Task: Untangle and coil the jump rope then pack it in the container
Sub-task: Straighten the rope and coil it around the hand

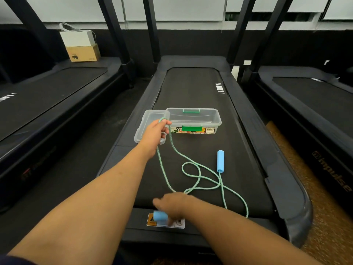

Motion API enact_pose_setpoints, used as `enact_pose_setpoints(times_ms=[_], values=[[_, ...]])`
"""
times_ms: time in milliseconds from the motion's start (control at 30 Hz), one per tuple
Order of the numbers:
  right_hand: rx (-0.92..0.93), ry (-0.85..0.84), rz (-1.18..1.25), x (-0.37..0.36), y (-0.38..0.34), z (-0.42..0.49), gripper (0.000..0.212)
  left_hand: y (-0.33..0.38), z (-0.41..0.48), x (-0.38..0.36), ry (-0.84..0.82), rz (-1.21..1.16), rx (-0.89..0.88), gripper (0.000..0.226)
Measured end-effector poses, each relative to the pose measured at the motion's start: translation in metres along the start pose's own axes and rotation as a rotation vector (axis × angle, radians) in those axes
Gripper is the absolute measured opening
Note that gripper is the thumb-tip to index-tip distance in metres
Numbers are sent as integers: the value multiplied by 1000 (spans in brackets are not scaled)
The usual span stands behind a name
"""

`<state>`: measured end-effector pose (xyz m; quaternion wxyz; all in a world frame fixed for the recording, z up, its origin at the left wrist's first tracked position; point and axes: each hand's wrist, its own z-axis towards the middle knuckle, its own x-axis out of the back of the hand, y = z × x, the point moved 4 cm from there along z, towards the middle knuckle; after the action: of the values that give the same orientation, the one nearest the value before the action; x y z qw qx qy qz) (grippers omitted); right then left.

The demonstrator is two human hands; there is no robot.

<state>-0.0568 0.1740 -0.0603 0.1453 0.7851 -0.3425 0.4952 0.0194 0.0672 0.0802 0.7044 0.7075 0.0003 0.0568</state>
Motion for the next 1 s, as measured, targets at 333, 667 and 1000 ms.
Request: enact_pose_setpoints(times_ms=[333, 667, 1000], values=[[-13, 22, 1239, 150, 64, -57, 7, 33, -2, -28, -161, 307, -133, 18], [-33, 317, 1331, 179, 130, -105, 11, 104, -15, -40, -328, 609, -300, 22], [-109, 795, 1691, 200, 123, -92, 19, 114, -28, -69, -469, -259, 186, 27]])
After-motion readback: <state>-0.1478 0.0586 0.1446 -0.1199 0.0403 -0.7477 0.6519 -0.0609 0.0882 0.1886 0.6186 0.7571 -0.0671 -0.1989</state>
